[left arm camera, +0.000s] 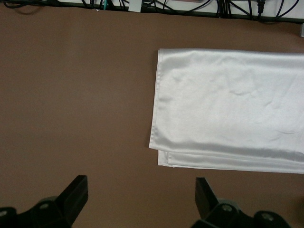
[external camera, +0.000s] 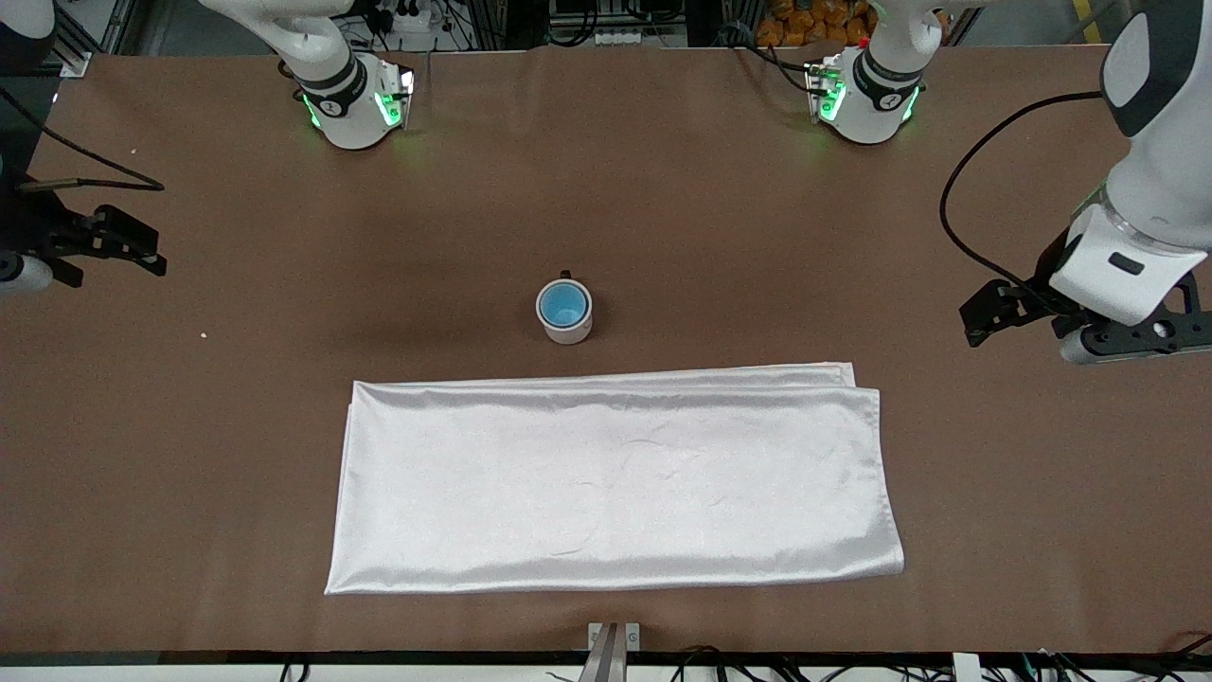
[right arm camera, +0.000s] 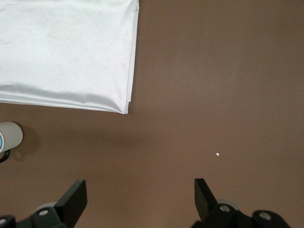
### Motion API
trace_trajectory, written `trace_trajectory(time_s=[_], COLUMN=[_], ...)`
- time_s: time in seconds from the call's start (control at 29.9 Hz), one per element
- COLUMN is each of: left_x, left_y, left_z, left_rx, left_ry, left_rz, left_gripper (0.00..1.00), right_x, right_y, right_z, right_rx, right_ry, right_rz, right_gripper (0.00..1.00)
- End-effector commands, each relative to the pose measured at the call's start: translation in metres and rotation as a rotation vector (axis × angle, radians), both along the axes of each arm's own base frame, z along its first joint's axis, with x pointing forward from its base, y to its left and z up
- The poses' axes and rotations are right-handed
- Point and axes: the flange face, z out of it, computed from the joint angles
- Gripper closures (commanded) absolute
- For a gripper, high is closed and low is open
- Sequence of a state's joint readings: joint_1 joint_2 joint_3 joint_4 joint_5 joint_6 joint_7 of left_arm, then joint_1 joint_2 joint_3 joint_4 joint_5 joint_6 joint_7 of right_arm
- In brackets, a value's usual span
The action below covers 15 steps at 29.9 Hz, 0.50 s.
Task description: Place blue cup into white mug on table
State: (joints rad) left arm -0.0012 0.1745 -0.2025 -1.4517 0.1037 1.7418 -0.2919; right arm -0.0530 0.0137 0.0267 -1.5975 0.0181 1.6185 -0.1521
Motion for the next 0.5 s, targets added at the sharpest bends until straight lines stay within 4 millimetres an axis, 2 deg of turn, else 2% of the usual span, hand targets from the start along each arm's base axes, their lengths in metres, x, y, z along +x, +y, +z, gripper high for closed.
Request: trace_trajectory(time_s=[0.0,0.3,0.47], left_x=[-0.012,-0.018,-0.025], left_y=[0.017,0.027,0.027], left_z=[0.007,0.008,0.018], left_rx=[-0.019,-0.012,-0.018], left_ry=[0.020,0.024,0.013], left_rz=[-0.035,-0.049,-0.054], left_gripper=[0.00,0.00,0.00], right_x=[-0.003,-0.002,-0.003], right_y=[-0.002,-0.001,-0.001], right_z=[0.001,-0.001,-0.002], right_rx=[-0.015,-0.015,-0.016], right_ry=[0.008,0.011,0.012], right_rz=[-0.001,-0.002,-0.002], right_gripper=[0.00,0.00,0.00])
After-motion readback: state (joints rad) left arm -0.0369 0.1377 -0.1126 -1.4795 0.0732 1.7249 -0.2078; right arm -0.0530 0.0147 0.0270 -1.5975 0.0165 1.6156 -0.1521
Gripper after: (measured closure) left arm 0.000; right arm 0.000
